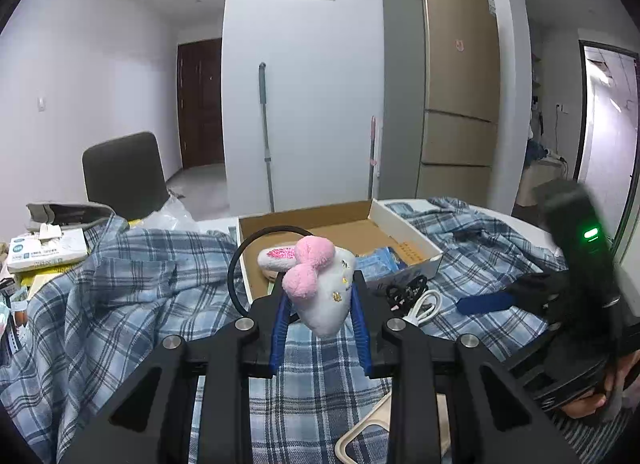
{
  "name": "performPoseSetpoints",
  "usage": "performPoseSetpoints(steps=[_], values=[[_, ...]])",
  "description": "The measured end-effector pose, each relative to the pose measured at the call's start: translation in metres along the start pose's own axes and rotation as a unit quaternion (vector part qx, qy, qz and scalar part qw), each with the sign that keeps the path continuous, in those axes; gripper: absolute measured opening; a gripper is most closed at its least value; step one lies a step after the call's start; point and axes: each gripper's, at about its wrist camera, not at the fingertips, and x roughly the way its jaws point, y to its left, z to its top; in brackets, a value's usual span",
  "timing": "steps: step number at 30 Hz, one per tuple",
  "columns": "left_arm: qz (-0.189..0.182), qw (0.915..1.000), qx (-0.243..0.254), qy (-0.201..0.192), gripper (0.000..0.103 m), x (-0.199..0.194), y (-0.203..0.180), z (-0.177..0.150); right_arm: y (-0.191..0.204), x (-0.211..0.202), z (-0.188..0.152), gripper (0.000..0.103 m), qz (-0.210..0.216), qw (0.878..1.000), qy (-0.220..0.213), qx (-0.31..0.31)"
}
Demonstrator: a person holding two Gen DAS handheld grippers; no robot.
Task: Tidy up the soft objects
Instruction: 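Lift the bunny toy with the left gripper while the right gripper grasps the black cable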
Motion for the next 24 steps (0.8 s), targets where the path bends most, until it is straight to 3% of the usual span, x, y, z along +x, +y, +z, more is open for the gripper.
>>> performPoseSetpoints(steps=[5,11,13,24], values=[[0.006,0.9999,-0.004,-0.011,0.030,-0.004,0.002,0.000,0.002,0.019,0.006,0.093,-0.019,0.999,0.038,-0.007],[0.004,0.9997,-0.023,0.000,0.030,-0.001,0.009,0.000,0.003,0.038,0.017,0.100,-0.053,0.995,0.050,-0.065],[0.002,0.9995,-0.030,0.005,0.030,0.000,0.012,-0.001,-0.003,0.044,0.021,0.102,-0.067,0.995,0.051,-0.054],[-0.004,0.9994,-0.033,0.009,0.030,0.001,0.013,-0.002,-0.029,0.061,0.025,0.102,-0.053,0.996,0.075,-0.009]])
